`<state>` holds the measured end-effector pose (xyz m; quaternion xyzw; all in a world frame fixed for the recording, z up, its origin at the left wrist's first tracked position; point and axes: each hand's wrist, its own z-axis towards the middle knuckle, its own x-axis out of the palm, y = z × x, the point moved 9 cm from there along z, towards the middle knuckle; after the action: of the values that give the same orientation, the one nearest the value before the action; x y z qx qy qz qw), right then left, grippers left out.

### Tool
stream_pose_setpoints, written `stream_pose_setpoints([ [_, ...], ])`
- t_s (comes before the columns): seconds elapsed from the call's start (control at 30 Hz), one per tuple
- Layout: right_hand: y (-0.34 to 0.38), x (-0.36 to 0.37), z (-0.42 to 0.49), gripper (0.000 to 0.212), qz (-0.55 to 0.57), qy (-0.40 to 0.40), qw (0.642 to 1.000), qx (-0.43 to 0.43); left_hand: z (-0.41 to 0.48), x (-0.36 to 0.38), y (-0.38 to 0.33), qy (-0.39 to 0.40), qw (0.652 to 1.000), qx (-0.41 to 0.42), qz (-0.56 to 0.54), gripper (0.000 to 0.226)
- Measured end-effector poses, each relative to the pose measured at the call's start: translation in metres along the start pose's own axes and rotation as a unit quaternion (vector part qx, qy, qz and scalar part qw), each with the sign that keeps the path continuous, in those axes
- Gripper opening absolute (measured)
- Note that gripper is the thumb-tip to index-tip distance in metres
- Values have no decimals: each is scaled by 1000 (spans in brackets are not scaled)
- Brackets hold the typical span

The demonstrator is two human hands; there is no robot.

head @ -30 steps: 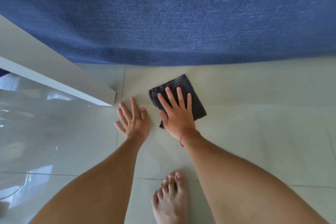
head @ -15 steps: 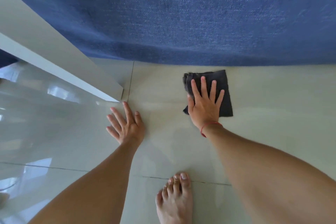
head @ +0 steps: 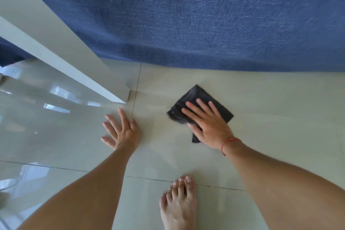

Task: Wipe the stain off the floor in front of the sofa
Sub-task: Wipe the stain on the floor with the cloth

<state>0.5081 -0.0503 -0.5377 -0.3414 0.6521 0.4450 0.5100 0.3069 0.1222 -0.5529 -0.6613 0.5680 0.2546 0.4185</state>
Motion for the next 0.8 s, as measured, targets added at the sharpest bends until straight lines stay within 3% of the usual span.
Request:
stream_pose_setpoints([
  [0.17,-13,-3,18,55,33,-26,980,193,2,5,1,9,1000,-1,-8,56],
  [0.27,14,3,43,59,51,-22,969,242,2,5,2,4,1000,-1,1,56],
  [0.47,96,14,59,53,42,0,996,78,4,3,2,15,1000,-4,3,55],
  [0.63,98,20,24,50,35,34,998,-40,2,1,4,24,1000,-1,7,55],
  [0.7,74,14,7,48,29,31,998,-45,-1,-3,1,5,1000,1,6,56],
  [0.8,18,8,-20,49,26,25,999,41,-16,-3,-21,-45,998,47,20,57],
])
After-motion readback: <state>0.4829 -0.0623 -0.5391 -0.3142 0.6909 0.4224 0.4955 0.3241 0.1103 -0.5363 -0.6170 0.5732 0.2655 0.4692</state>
